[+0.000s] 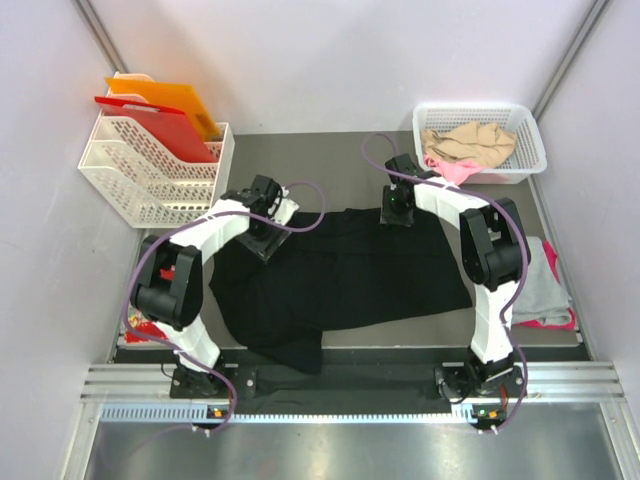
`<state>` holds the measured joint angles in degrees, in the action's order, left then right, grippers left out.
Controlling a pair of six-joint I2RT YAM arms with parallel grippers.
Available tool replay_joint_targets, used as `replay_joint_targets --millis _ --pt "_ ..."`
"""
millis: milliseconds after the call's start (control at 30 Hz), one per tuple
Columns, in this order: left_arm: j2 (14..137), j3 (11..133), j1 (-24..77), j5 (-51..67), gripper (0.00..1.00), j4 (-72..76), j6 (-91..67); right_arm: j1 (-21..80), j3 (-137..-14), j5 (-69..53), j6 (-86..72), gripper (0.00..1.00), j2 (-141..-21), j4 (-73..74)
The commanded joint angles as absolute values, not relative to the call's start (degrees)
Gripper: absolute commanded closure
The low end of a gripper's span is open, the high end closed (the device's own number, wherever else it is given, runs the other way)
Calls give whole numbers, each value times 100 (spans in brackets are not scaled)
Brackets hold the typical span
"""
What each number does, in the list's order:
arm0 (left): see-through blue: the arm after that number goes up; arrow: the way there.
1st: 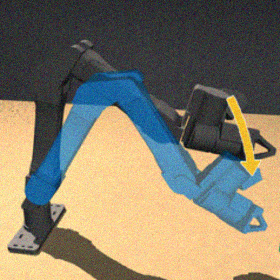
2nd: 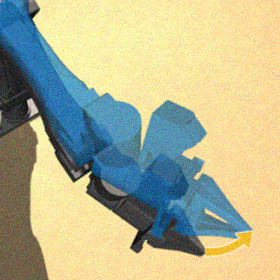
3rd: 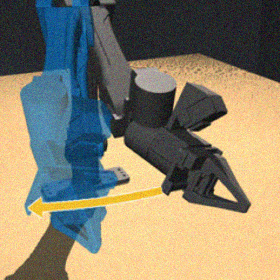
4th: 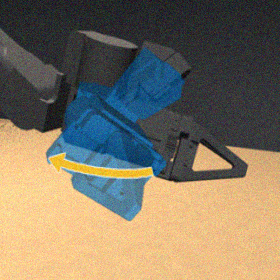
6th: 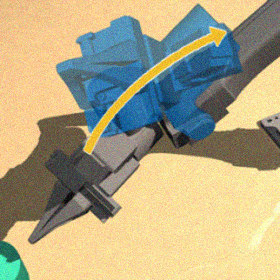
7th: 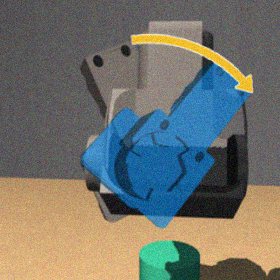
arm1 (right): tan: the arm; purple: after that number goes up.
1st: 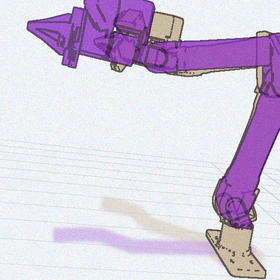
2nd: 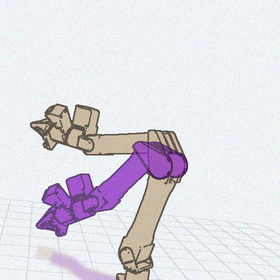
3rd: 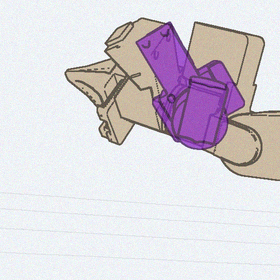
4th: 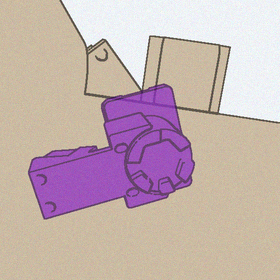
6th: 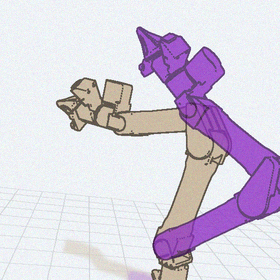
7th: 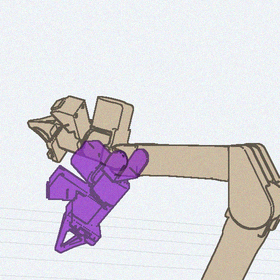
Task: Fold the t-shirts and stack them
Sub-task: Fold the flattened tshirt in 1/3 of the way
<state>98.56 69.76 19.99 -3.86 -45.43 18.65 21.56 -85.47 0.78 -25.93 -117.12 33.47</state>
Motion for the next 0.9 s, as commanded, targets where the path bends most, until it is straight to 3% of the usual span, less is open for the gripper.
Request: replay_joint_targets --millis 0,200,567,867 --pt "10071 6900 2021 -835 37 -4026 2057 2118 -8385 35 -2575 66 -11523 3226" --pt "10371 6907 2021 -793 46 -4120 2171 2109 -8323 35 -2566 66 -11443 3226" --pt "9722 7269 2215 -159 42 -4983 1881 2074 -8209 -114 -2593 66 -11373 3173" --pt "9817 6715 2294 -623 45 -4624 1951 2074 -8165 -114 -2593 68 -11347 3208"
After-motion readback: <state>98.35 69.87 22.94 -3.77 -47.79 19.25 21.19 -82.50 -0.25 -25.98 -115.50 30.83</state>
